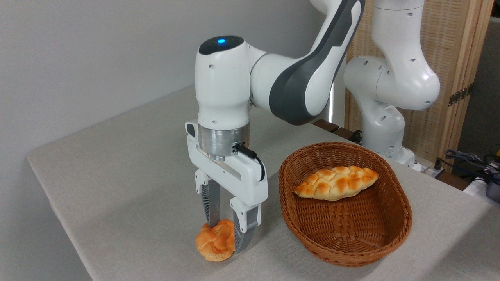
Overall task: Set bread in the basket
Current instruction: 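Close the gripper on the round roll and lift it, then carry the roll over the wicker basket and lower it beside the braided loaf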
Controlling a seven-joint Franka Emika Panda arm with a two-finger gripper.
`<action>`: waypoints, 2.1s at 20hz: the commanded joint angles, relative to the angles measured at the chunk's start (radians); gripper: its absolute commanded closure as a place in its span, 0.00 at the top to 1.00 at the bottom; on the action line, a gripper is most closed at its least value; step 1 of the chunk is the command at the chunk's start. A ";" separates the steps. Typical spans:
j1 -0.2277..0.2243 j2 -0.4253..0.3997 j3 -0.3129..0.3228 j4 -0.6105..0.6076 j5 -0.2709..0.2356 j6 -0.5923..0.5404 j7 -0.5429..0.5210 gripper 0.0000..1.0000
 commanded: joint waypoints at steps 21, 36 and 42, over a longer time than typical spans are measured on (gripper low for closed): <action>0.001 -0.008 0.009 0.163 -0.009 -0.265 0.047 0.00; -0.016 -0.234 0.334 0.012 -0.024 -0.582 0.717 0.22; -0.017 -0.223 0.336 -0.048 -0.024 -0.565 0.716 0.92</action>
